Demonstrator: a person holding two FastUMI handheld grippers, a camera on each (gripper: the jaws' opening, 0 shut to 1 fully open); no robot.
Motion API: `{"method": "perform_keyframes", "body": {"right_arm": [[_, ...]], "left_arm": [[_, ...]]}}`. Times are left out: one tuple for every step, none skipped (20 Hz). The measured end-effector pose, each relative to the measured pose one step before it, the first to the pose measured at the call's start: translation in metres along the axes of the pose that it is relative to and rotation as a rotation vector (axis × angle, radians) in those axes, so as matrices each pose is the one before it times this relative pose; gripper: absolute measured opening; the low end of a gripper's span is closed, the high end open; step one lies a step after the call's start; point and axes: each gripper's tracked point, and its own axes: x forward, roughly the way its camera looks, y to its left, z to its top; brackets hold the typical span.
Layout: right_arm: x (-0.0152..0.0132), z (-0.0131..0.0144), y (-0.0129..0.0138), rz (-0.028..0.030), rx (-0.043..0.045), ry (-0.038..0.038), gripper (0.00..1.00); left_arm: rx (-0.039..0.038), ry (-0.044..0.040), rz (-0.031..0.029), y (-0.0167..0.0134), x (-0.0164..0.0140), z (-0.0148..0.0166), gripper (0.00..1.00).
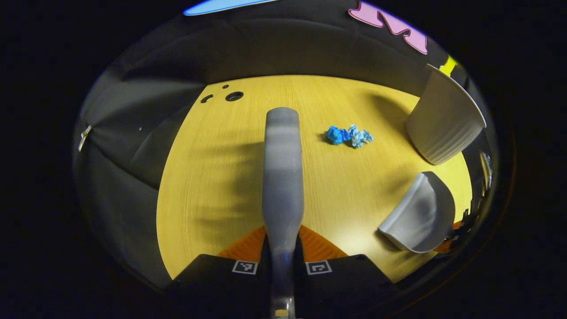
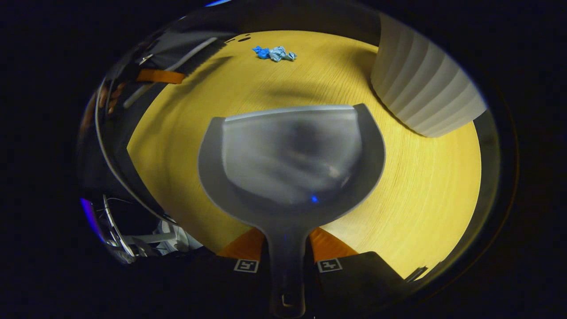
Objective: Pick up the small broom and dustpan from the desktop, sweep the trash into the dustpan with the broom, and then empty the trash into the garbage bin.
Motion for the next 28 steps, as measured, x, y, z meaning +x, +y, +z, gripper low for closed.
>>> {"method": "perform_keyframes", "body": {"right_arm": [[-0.00400, 0.00290, -0.00222, 0.00493, -0.01262, -0.00687, 0.33], [-0.00288, 0.00283, -0.00167, 0.00590, -0.00537, -0.00744, 0.33], [-0.00123, 0.00328, -0.00164, 0.00640, -0.00271, -0.00687, 0.33], [-0.00213, 0.00167, -0.00162, 0.00493, -0.00281, -0.00503, 0.33], [-0.00065, 0.00184, -0.00220, 0.00236, -0.00253, -0.00333, 0.33], [-0.00117, 0.00137, -0.00200, 0.00008, -0.00132, -0.00188, 0.33], [0.00021, 0.00218, -0.00298, 0.00051, 0.00102, -0.00413, 0.33], [-0.00008, -0.00002, -0.00242, 0.00244, 0.00161, -0.00262, 0.33], [-0.00138, 0.00055, -0.00039, 0.00541, 0.00144, -0.00376, 0.33], [-0.00136, 0.00047, -0.00004, 0.00645, -0.00047, -0.00331, 0.33], [-0.00114, 0.00003, -0.00081, 0.00414, -0.00393, -0.00223, 0.33], [-0.00050, -0.00086, 0.00012, 0.00190, -0.00628, 0.00078, 0.33], [0.00027, -0.00022, -0.00065, -0.00014, -0.00799, -0.00143, 0.32], [0.00158, -0.00105, -0.00065, -0.00007, -0.01093, 0.00101, 0.33], [0.00029, -0.00104, -0.00047, -0.00022, -0.01035, 0.00163, 0.33], [-0.00092, -0.00244, 0.00006, -0.00097, -0.01025, -0.00120, 0.33], [-0.00070, -0.00070, -0.00041, -0.00341, -0.01157, 0.00313, 0.33], [-0.00411, 0.00143, 0.00002, -0.00050, -0.00767, 0.00015, 0.33], [-0.00112, 0.00295, -0.00116, -0.00127, -0.00331, -0.00223, 0.33], [0.00069, -0.00153, -0.00136, -0.00064, -0.00088, -0.00471, 0.33], [0.00036, -0.00115, 0.00019, -0.00066, -0.00360, 0.00120, 0.33], [0.00057, -0.00001, -0.00068, -0.00168, -0.00488, -0.00124, 0.33], [0.00031, -0.00028, -0.00104, 0.00044, -0.00243, -0.00139, 0.33], [0.00063, -0.00040, 0.00028, 0.00002, -0.00071, 0.00005, 0.33], [0.00006, -0.00005, 0.00025, 0.00078, -0.00061, -0.00170, 0.33], [0.00060, -0.00060, -0.00043, 0.00085, -0.00156, -0.00122, 0.33], [0.00157, -0.00036, -0.00090, -0.00068, -0.00005, -0.00395, 0.33], [0.00145, -0.00049, 0.00057, 0.00006, 0.00131, -0.00390, 0.33]], "left_arm": [[0.03333, 0.00411, 0.00197, 0.00125, 0.00951, 0.01184, 0.25], [0.04336, 0.01115, 0.00552, 0.00213, 0.01167, 0.01000, 0.25], [0.05513, 0.01656, 0.00874, 0.00238, 0.00763, 0.00767, 0.25], [0.06206, 0.01576, 0.01081, 0.00245, 0.00742, 0.00882, 0.25], [0.06503, 0.00748, 0.00962, 0.00167, 0.00819, 0.01016, 0.25], [0.06161, 0.00462, 0.00558, 0.00082, 0.00723, 0.01005, 0.25], [0.05874, 0.00613, 0.00088, -0.00355, 0.00592, 0.00792, 0.25], [0.05502, 0.00453, 0.00034, -0.00203, 0.00469, 0.00775, 0.29], [0.05849, 0.00133, -0.00128, -0.00010, 0.00580, 0.01207, 0.25], [0.04110, 0.00411, -0.00396, -0.00129, 0.00395, 0.00630, 0.25], [0.04031, 0.00451, -0.00589, -0.00222, 0.00416, 0.00586, 0.25], [0.03511, 0.00225, -0.01282, -0.00448, 0.00387, 0.00528, 0.25], [0.03387, -0.00276, -0.01207, -0.00338, 0.00273, 0.00524, 0.25], [0.03180, -0.00946, -0.00691, -0.00385, 0.00162, 0.00647, 0.25], [0.03332, -0.00860, -0.01225, -0.00255, -0.00038, 0.00559, 0.25], [0.03509, -0.00952, -0.02055, -0.00642, -0.00150, 0.00552, 0.25], [0.04803, -0.00957, -0.03317, -0.00458, -0.00192, 0.00371, 0.25], [0.05918, -0.01040, -0.03107, -0.00693, -0.00169, 0.00325, 0.26], [0.05205, -0.00051, -0.01951, -0.00378, -0.00139, -0.00030, 0.26], [0.02255, -0.00214, -0.01636, -0.00306, -0.00353, 0.00061, 0.26], [-0.00256, -0.00494, -0.02221, -0.00650, -0.00021, 0.00137, 0.26], [-0.00843, -0.01202, -0.03283, -0.00806, -0.00195, 0.00446, 0.26], [-0.00398, -0.00589, -0.02931, -0.00726, -0.00172, 0.00129, 0.26], [-0.00145, 0.00301, -0.02940, -0.01467, -0.00094, -0.00031, 0.29], [0.00189, 0.00176, -0.02232, -0.01339, -0.00209, -0.00050, 0.29], [-0.00241, -0.00012, -0.01426, -0.01281, -0.00094, -0.00004, 0.26], [-0.01169, -0.00325, -0.01431, -0.01212, -0.00006, -0.00039, 0.26], [-0.01648, 0.00415, -0.02884, -0.01724, -0.00040, -0.00334, 0.26]]}}
